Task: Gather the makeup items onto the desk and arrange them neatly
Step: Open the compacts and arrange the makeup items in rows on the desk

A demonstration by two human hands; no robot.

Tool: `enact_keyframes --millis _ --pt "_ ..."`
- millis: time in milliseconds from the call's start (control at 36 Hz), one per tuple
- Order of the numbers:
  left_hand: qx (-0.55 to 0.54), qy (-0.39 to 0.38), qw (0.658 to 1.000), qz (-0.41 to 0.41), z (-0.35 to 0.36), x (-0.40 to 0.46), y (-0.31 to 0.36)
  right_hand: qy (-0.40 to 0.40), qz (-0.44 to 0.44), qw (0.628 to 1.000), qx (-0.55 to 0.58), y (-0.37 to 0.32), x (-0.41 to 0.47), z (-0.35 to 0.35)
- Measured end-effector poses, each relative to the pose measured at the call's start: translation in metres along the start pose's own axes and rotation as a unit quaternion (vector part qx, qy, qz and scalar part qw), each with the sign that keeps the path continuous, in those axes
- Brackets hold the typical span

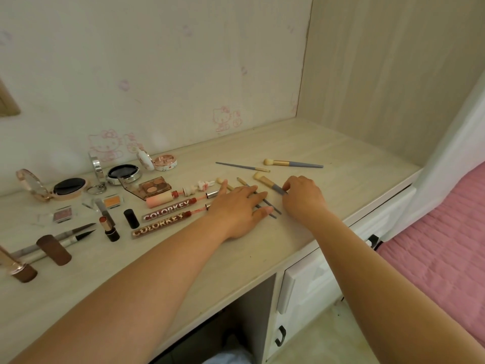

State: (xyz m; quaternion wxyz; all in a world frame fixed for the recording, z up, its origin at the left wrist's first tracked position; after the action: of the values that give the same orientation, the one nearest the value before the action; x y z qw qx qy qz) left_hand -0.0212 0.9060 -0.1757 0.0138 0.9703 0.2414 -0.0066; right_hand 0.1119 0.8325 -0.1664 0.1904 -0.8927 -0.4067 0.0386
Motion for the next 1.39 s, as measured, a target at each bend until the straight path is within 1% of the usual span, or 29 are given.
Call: enact_keyframes --millis 194,278,361,472,583,639,694,750,861,917,1028,1139,1250,1389 --pt "-0.048 0.119 0.991 -0.035 -0.011 0.014 -0.014 -0.035 -0.022 0.996 0.084 -0.008 0.014 0.004" --pt "-0.037 0.156 0.986 -0.045 -0.016 0.026 -0.022 -0.023 -0.017 0.993 0.114 -0.007 0.026 0.001" --pt "-0.010 0.174 0.983 -0.051 -0.021 0.043 -0.032 -0.012 -0.002 0.994 0.105 -0.003 0.041 0.000" --pt "0.023 0.156 0.986 -0.059 -0.027 0.070 -0.044 0.005 0.014 0.993 0.116 0.006 0.056 0.006" --pt "0.044 0.132 0.988 -0.065 -0.027 0.094 -0.050 0.080 0.012 0.986 0.146 0.015 0.070 0.007" --pt "0.065 0.117 0.989 -0.063 -0.028 0.105 -0.050 0.110 0.018 0.987 0.113 0.022 0.078 0.007" --pt "0.093 0.104 0.988 -0.061 -0.029 0.113 -0.050 0.114 0.027 0.992 0.042 0.029 0.086 0.007" --pt "0.095 0.094 0.989 -0.069 -0.029 0.119 -0.052 0.109 0.045 0.993 -0.006 0.033 0.092 0.007" --pt "0.057 0.093 0.991 -0.077 -0.026 0.129 -0.050 0.124 0.071 0.989 -0.047 0.038 0.096 0.005" --pt "0.028 0.096 0.992 -0.073 -0.024 0.135 -0.041 0.136 0.098 0.984 -0.057 0.045 0.095 0.004" --pt "-0.054 0.076 0.994 -0.063 -0.023 0.148 -0.021 0.146 0.150 0.977 -0.038 0.057 0.092 0.004" --pt "-0.116 0.061 0.989 -0.069 -0.027 0.156 -0.009 0.140 0.151 0.978 -0.021 0.059 0.094 0.004" --pt "-0.127 0.061 0.988 -0.062 -0.031 0.154 -0.009 0.139 0.151 0.979 -0.014 0.060 0.096 0.003" --pt "-0.107 0.027 0.993 -0.034 -0.028 0.145 -0.011 0.138 0.152 0.979 -0.023 0.059 0.097 0.007"
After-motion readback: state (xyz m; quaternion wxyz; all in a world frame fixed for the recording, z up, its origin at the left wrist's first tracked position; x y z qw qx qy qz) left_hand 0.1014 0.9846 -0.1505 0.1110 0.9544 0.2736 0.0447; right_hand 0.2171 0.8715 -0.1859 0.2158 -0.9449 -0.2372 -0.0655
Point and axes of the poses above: each hand's wrist, its own x-axis towards the middle knuckle, its own z-axis out of the palm, y = z × x, the point moved 3 cm from there along x, towards the middle knuckle, and after that the axes turned 1 degree about z, right-handed, at the moved point
